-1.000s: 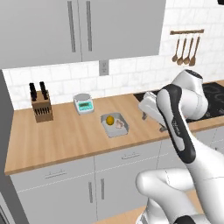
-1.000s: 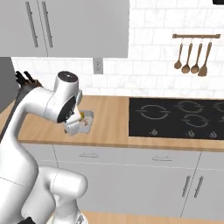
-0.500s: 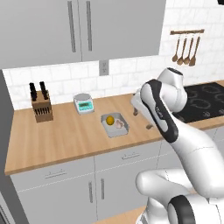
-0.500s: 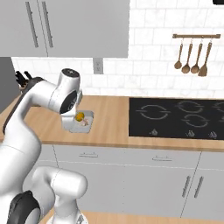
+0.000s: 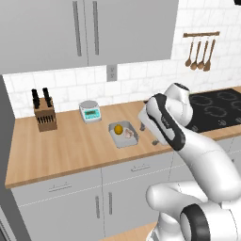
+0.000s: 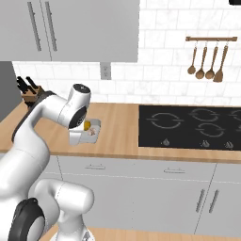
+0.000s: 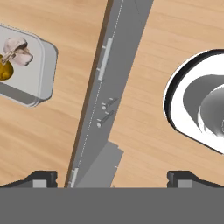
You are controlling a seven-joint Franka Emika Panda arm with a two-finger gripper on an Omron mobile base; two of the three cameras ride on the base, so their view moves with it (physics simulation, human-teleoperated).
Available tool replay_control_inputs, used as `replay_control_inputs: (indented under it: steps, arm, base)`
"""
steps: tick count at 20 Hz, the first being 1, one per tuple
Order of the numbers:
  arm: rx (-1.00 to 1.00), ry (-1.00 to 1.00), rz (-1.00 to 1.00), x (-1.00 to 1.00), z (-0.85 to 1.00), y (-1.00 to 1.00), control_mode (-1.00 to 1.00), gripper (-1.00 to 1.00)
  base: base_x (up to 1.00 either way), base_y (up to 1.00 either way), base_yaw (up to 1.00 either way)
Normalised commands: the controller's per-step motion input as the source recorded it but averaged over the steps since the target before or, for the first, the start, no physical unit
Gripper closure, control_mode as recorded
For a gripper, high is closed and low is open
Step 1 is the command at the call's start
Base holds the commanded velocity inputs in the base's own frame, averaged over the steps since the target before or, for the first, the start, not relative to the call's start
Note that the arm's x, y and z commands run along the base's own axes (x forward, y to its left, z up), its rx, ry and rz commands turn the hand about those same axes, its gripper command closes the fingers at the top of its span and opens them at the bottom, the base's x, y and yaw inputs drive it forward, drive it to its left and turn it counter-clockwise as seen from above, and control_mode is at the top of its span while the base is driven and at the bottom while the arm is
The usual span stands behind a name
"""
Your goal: Take the meat container that has the shrimp and place it on the second highest rack of the freezer. Then take the vegetable container that has the lemon and garlic and place it on the highest rack of the freezer.
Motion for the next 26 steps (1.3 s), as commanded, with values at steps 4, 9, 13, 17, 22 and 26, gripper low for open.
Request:
replay_control_inputs:
  steps: [4, 9, 13, 17, 22, 26]
  arm:
    - [0.0, 0.05, 0.0, 0.34, -0.33, 0.05, -1.0, -1.0]
    - [0.0, 0.06, -0.01, 0.38, -0.29, 0.07, -1.0, -1.0]
    - [0.0, 0.05, -0.01, 0.36, -0.27, 0.04, -1.0, -1.0]
    - [0.0, 0.04, 0.0, 0.36, -0.18, 0.05, -1.0, -1.0]
    - [0.0, 0.05, -0.01, 0.39, -0.18, 0.09, -1.0, -1.0]
    - [-0.01, 0.06, -0.04, 0.4, -0.27, 0.12, -1.0, -1.0]
  base:
    - [0.0, 0.0, 0.0]
    - [0.0, 0.0, 0.0]
    - [0.0, 0.0, 0.0]
    - [0.0, 0.0, 0.0]
    - [0.0, 0.0, 0.0]
    - [0.0, 0.0, 0.0]
